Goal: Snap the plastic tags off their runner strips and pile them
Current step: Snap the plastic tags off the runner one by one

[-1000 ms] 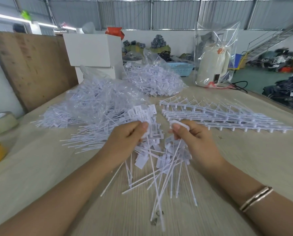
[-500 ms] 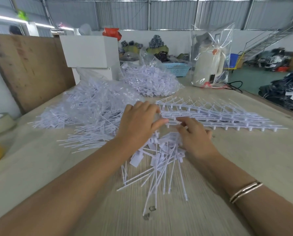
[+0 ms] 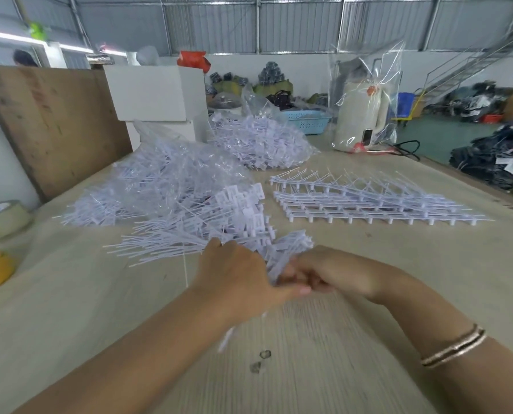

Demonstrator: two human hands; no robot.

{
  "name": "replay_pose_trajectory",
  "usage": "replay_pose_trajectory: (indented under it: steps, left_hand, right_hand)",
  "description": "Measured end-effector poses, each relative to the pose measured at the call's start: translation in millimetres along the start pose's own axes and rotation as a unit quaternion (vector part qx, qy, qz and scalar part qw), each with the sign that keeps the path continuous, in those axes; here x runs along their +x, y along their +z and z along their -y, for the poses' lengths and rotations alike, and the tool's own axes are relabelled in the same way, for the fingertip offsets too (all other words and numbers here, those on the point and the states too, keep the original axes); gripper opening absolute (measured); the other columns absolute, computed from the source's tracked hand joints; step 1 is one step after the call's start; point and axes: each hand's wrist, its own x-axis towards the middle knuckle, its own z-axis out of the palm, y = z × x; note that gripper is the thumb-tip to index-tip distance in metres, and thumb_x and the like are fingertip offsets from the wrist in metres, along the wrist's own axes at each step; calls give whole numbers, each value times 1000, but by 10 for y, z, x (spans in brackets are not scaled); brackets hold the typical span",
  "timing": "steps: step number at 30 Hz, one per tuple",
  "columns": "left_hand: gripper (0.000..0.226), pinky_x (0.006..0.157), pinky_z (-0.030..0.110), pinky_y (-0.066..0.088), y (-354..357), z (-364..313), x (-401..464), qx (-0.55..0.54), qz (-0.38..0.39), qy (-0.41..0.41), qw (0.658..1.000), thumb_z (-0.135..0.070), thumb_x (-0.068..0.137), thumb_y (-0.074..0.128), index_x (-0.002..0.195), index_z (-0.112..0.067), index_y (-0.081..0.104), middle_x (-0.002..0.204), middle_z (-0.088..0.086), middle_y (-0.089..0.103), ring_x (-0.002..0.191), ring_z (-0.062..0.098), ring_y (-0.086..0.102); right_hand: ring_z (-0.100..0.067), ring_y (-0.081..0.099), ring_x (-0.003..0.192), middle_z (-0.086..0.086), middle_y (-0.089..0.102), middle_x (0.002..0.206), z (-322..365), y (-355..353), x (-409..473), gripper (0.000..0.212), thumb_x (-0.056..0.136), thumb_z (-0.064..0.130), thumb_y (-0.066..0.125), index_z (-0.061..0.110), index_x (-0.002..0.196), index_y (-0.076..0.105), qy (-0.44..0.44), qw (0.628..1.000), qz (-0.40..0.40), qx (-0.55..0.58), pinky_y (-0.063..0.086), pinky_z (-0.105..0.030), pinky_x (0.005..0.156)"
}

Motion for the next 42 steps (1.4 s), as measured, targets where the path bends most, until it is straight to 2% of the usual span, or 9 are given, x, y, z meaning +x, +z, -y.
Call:
replay_pose_trajectory:
  steps: [3, 7, 13, 17, 21, 27, 34, 39, 42]
  left_hand:
    - [51, 75, 32, 30, 22, 51, 35, 45, 29, 24, 998, -66, 86, 36, 102, -23, 59, 95, -3, 64, 92, 18, 58]
    - [26, 77, 31, 37, 91, 115, 33, 34, 36, 26, 998, -30, 98, 38, 116, -17, 50, 112, 4, 61, 102, 26, 57]
    - [6, 50, 32, 30, -55, 333, -24, -73, -17, 49, 996, -27, 99, 35, 98, -25, 29, 70, -6, 44, 57, 11, 43]
    - [20, 50, 33, 32, -199, 597, 167, -23, -119, 56, 991, -28, 100, 37, 91, -27, 19, 66, -4, 42, 59, 18, 47]
    - [8, 53, 33, 27, -223, 936, 429, 9, -181, 35, 983, -26, 100, 35, 100, -18, 36, 72, 1, 48, 58, 19, 41]
    - [36, 86, 34, 33, 143, 1320, 557, 130, -43, 67, 988, -32, 101, 31, 134, -22, 39, 123, 1, 47, 111, 20, 44]
    - [64, 97, 24, 11, 68, 1395, 466, -133, -32, 66, 988, -23, 91, 53, 146, -31, 21, 138, -7, 27, 126, 11, 22]
    - [101, 108, 26, -5, -111, 1350, 224, -42, 60, 196, 978, -32, 78, 62, 137, -55, -16, 147, -26, -20, 135, -3, -12]
    - [103, 107, 21, -19, -32, 1252, 156, 50, 18, 249, 967, -49, 80, 59, 137, -50, -27, 145, -19, -39, 133, -2, -31]
  right_hand:
    - [-1, 38, 42, 1, 52, 57, -1, 29, 36, 38, 95, 25, 41, 5, 89, 73, -16, 997, -38, 69, 33, -12, 51]
    - [-1, 37, 41, 7, 49, 49, -51, -101, 6, 50, 102, 25, 31, 12, 81, 74, -47, 960, -210, 178, 30, -8, 44]
    - [-2, 41, 45, 0, 50, 56, -116, -181, 23, 52, 102, 29, 31, 13, 72, 69, -81, 899, -360, 236, 32, -10, 47]
    - [-3, 39, 46, 1, 49, 54, -123, -176, 44, 52, 102, 29, 30, 16, 73, 70, -91, 892, -380, 229, 31, -13, 48]
    - [-3, 40, 46, 6, 49, 51, -154, -169, 52, 52, 102, 30, 30, 15, 75, 71, -101, 882, -397, 232, 32, -11, 47]
    - [-10, 40, 52, 7, 51, 52, -195, -130, 86, 53, 101, 35, 31, 25, 69, 72, -86, 897, -379, 210, 33, -25, 55]
    - [-6, 40, 48, 7, 52, 52, -212, -135, 98, 52, 102, 36, 30, 25, 71, 71, -90, 903, -382, 177, 32, -27, 56]
    - [-4, 41, 48, 6, 51, 52, -211, -141, 102, 52, 102, 35, 29, 21, 74, 71, -87, 904, -380, 178, 32, -28, 58]
    - [-3, 41, 47, 6, 51, 53, -210, -125, 114, 53, 102, 36, 30, 21, 72, 71, -84, 907, -375, 169, 32, -28, 59]
